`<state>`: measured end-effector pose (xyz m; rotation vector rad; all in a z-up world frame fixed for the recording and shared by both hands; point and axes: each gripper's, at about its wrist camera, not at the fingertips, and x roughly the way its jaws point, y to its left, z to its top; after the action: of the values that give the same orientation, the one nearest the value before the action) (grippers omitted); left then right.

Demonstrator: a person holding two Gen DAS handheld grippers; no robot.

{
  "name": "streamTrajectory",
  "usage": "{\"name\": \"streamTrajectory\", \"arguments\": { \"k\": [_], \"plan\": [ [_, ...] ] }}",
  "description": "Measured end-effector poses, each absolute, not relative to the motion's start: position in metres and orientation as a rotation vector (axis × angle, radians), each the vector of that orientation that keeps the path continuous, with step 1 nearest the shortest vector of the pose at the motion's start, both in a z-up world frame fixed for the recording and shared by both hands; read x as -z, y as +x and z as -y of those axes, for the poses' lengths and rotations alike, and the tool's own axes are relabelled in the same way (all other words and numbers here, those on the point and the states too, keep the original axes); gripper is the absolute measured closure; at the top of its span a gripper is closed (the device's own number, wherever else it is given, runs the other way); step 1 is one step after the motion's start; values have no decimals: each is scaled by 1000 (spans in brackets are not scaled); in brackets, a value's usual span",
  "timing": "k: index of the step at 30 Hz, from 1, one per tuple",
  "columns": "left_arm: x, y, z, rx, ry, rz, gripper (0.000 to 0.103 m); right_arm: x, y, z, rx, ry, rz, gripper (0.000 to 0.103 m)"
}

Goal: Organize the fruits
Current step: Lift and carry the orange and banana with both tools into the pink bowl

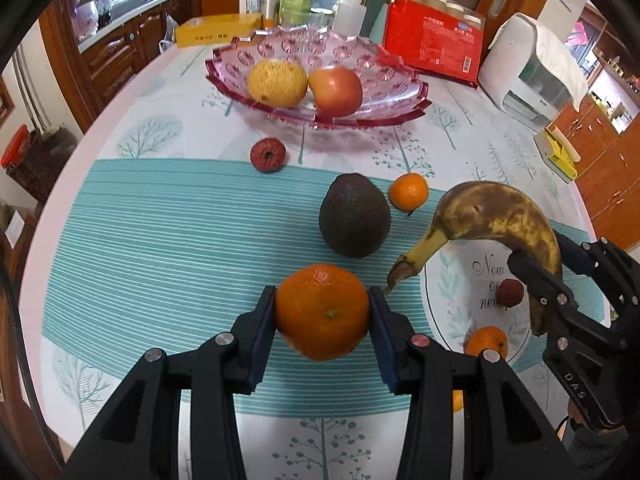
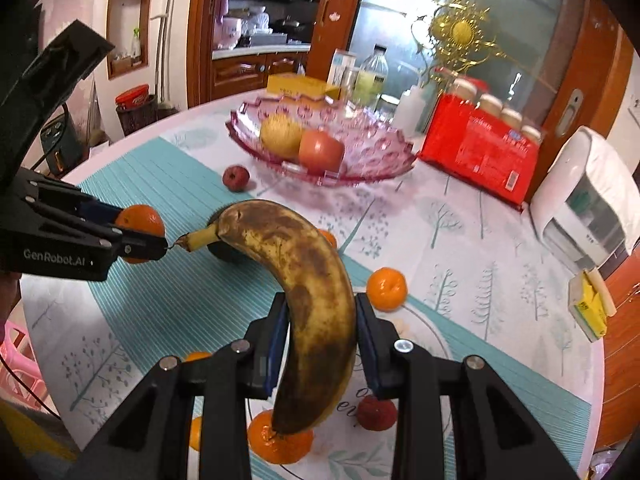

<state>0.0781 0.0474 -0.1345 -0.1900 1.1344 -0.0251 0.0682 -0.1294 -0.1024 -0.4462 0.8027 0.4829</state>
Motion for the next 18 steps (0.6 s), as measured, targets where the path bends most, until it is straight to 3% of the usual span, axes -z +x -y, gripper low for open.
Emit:
{"name": "streamTrajectory", "arguments": {
  "k": [10,18],
  "plan": [
    [77,82,-51,3,-120,-1053,60,49,68,131,-479,-378,-703,70],
    [24,128,-76,-32,-81,-985,60,6,108,118,-474,-308,-673,70]
  ]
}}
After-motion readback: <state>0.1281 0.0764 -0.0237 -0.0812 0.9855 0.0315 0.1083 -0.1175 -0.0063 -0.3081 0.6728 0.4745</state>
